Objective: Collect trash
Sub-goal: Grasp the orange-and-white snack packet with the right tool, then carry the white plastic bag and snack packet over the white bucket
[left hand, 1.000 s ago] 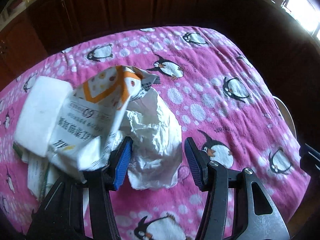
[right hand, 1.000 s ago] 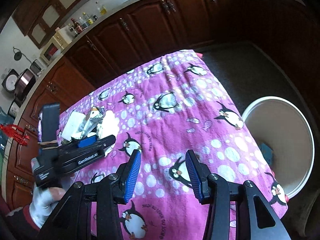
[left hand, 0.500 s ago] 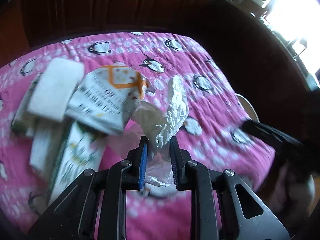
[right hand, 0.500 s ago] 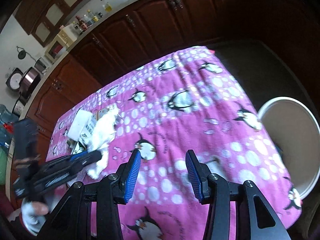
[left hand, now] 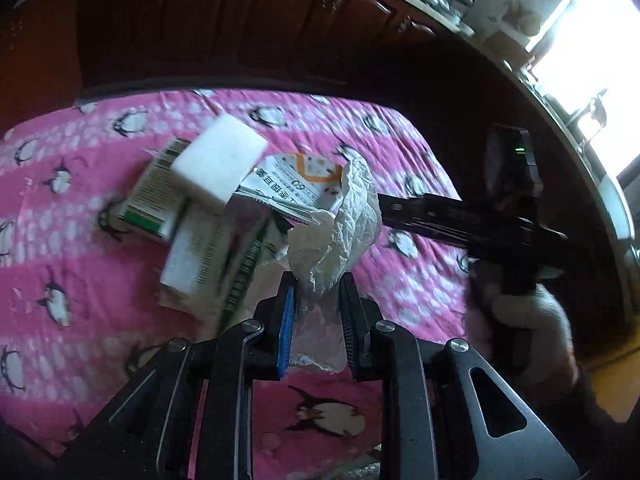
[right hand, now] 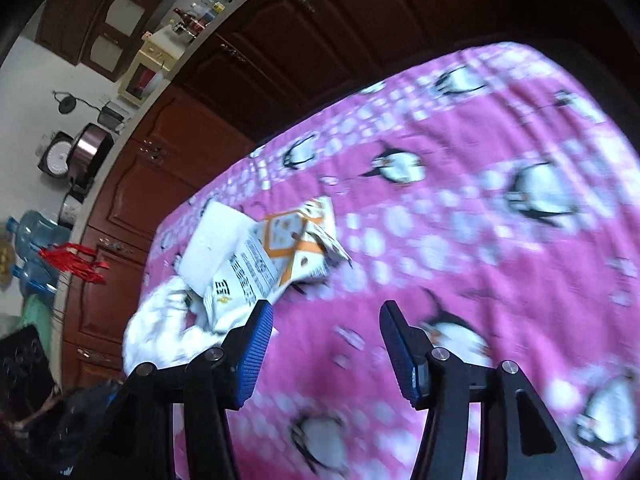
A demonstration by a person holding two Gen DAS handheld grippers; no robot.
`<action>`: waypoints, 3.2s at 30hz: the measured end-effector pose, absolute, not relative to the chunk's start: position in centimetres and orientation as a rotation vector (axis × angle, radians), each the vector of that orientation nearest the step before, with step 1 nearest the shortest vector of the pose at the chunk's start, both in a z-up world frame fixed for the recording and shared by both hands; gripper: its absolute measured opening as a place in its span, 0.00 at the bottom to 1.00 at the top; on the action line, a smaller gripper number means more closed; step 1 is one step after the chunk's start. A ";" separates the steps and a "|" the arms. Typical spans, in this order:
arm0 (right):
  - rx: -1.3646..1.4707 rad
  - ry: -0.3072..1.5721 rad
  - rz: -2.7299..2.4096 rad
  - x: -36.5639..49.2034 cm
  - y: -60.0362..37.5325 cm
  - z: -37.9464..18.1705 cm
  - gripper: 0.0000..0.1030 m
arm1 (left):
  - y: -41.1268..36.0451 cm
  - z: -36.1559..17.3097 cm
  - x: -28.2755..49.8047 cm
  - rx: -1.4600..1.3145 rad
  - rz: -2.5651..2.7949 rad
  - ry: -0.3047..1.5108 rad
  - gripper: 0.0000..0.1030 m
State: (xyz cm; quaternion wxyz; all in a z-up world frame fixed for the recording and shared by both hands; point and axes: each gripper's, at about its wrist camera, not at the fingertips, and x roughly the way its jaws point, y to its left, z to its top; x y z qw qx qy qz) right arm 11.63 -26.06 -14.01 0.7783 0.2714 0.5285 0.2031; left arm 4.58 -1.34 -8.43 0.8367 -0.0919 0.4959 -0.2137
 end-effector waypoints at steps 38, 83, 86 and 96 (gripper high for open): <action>0.595 1.020 0.458 10.8 -26.6 -11.7 0.31 | 1.4 -7.2 4.6 -0.241 -0.415 0.992 0.19; 0.677 0.765 -0.164 -7.5 -55.7 -6.6 0.31 | -30.4 -5.3 5.1 0.130 -0.839 0.960 0.18; 0.681 0.774 -0.198 -8.0 -56.6 -7.1 0.31 | -32.3 -5.9 5.3 0.139 -0.859 0.975 0.18; 0.703 0.829 -0.298 -9.8 -59.7 -10.2 0.31 | -37.7 -8.1 5.6 0.181 -0.900 1.000 0.18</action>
